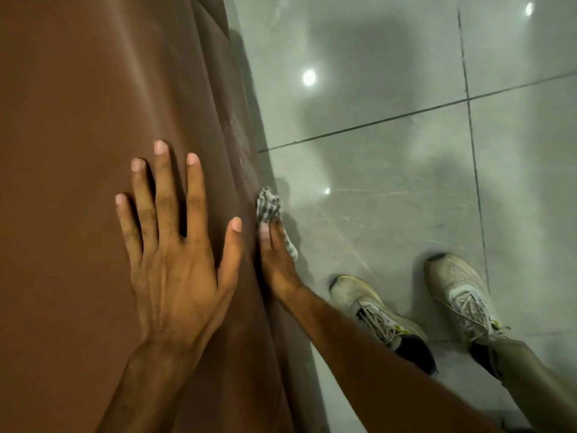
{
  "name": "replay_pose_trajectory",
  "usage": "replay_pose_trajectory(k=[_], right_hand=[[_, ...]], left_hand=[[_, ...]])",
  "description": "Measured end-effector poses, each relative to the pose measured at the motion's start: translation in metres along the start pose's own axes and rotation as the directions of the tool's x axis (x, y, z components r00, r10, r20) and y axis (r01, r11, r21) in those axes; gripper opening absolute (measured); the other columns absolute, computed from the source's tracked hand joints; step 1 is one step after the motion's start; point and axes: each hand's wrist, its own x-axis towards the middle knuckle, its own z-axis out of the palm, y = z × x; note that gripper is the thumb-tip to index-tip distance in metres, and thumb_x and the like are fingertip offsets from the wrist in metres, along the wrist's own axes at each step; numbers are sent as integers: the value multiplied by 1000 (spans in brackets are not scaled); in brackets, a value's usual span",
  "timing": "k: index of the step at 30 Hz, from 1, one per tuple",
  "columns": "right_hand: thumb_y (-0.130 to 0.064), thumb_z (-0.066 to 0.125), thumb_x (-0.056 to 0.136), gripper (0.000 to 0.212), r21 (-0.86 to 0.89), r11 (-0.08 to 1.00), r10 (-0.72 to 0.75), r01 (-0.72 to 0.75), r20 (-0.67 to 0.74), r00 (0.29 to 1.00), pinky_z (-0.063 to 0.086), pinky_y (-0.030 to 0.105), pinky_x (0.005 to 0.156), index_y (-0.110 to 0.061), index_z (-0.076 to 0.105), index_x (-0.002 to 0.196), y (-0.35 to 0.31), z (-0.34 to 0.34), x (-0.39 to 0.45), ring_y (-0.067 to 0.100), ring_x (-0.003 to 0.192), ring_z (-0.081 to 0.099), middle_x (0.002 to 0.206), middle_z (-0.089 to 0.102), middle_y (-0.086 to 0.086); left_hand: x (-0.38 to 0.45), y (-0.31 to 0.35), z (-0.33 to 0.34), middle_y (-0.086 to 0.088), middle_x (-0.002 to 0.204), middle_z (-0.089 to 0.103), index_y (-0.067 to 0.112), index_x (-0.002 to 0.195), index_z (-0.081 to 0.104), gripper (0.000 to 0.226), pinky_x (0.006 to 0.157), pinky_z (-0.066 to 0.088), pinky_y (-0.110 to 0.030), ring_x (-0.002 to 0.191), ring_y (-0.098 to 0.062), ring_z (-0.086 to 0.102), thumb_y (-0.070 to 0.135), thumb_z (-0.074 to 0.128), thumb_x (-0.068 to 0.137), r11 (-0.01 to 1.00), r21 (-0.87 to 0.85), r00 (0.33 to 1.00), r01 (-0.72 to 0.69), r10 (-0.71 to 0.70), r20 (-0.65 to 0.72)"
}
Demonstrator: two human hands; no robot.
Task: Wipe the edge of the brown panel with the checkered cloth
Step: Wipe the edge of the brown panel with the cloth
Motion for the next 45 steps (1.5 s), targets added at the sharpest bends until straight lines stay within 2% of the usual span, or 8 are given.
replay_pose_trajectory(k=[7, 13, 19, 24, 31, 37, 42, 45], right_hand=[[-49, 30, 114, 64, -53, 976, -208, 212, 78, 975, 2, 46, 141, -32, 13, 173, -61, 2, 36, 13, 172, -2, 185, 3, -7], [-47, 26, 115, 62, 32, 999, -23, 21, 78, 997, 10, 46, 141, -31, 11, 174, -83, -12, 49, 15, 172, 8, 185, 10, -6], [-37, 30, 117, 59, -27, 956, -290, 294, 93, 952, 6, 43, 141, -28, 16, 173, -137, -3, 85, 15, 172, 6, 185, 9, -4], [-35, 27, 117, 58, -1, 996, -86, 87, 85, 993, 14, 45, 140, -25, 16, 174, -110, -16, 73, 18, 171, 16, 184, 15, -1], [-34, 34, 117, 57, -25, 964, -261, 266, 116, 958, 4, 38, 141, -27, 22, 172, -143, -12, 80, 13, 171, 7, 184, 13, -5], [-37, 30, 117, 58, 4, 999, 37, -37, 104, 994, 13, 45, 140, -31, 17, 173, -66, -23, 14, 19, 171, 16, 183, 18, -4], [-22, 39, 116, 55, -19, 968, -246, 250, 124, 961, 8, 40, 141, -17, 28, 170, -92, -14, 25, 18, 171, 14, 183, 19, 3], [-25, 34, 117, 57, -2, 976, -218, 220, 122, 968, 12, 42, 141, -17, 21, 172, -113, -12, 65, 20, 171, 15, 183, 17, 5]], left_hand=[[23, -1, 1, -17, 185, 4, 13, 177, 13, 79, 140, 5, -59, 172, -37, 1, 49, 40, 112, 1000, -4, 999, 0, 0, -54], [34, -7, -3, -15, 186, 3, 14, 177, 13, 81, 140, 7, -59, 173, -34, 0, 51, 41, 111, 1000, -26, 999, -7, 6, -38], [44, -7, 2, -16, 185, 7, 15, 177, 14, 80, 140, 8, -57, 172, -36, 4, 52, 40, 112, 1000, 10, 997, 11, -10, -81], [42, -6, 2, -17, 185, 7, 14, 177, 13, 80, 140, 10, -60, 172, -37, 4, 52, 39, 111, 1000, 17, 998, 14, -13, -59], [44, -6, 4, -18, 185, 8, 14, 177, 13, 80, 139, 12, -60, 172, -37, 5, 52, 38, 111, 999, 41, 996, 15, -11, -84], [42, -3, 0, -18, 185, 7, 13, 177, 13, 80, 139, 11, -61, 172, -38, 4, 51, 38, 111, 999, 15, 998, 30, -29, -64], [43, -1, -1, -20, 184, 10, 14, 177, 15, 77, 140, 9, -58, 171, -40, 7, 49, 40, 112, 999, 16, 995, 32, -31, -96], [42, -4, 4, -22, 183, 12, 13, 176, 16, 76, 140, 10, -59, 171, -43, 9, 50, 37, 114, 999, 27, 993, 21, -18, -118]])
